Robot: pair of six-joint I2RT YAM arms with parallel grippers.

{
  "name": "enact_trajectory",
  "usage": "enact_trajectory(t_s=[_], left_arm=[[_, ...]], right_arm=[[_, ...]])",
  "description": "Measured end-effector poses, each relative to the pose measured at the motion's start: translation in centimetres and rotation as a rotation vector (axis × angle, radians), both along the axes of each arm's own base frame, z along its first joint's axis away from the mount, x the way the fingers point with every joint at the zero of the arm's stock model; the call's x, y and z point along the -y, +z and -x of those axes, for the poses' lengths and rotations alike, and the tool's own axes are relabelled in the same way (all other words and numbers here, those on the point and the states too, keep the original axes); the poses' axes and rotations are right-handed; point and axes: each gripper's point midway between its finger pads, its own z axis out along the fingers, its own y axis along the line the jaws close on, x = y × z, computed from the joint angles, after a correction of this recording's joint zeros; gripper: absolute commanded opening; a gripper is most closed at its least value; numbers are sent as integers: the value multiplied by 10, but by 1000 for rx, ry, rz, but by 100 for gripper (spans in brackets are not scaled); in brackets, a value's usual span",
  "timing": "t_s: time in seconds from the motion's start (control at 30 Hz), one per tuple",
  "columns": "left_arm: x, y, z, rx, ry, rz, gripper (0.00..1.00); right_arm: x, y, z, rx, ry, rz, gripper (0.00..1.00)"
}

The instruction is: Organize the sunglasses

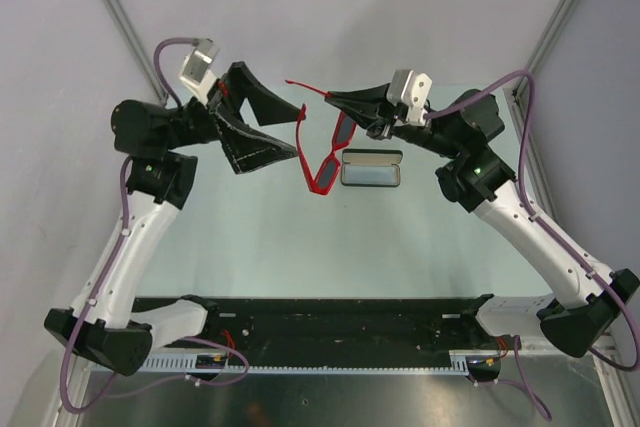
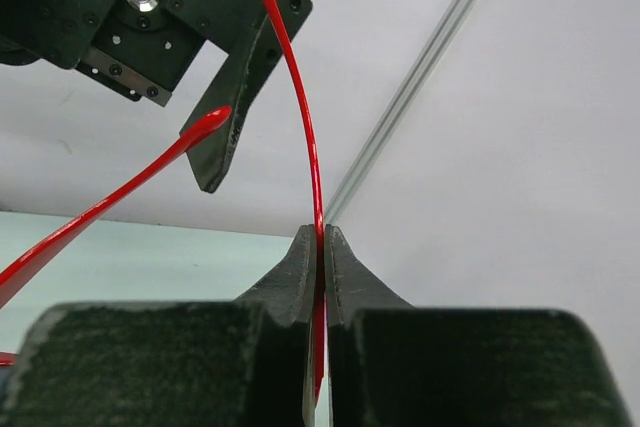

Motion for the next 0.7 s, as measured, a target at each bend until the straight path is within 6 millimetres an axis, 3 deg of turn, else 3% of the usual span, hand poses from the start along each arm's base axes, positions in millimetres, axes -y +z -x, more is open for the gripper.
enact_trajectory(t_s=[0.23, 0.3, 0.43, 0.7], left_arm=[[-5, -18, -11, -50, 35, -11, 78], [-3, -28, -18, -86, 35, -23, 78], [0, -36, -24, -118, 31, -33, 90], [10, -44, -27, -146, 0, -46, 96]], right_arm=[[8, 6, -4, -11, 2, -25, 0], [8, 7, -3, -15, 11, -29, 0], [7, 8, 2, -24, 45, -33, 0], [4, 12, 14, -32, 100, -46, 0]])
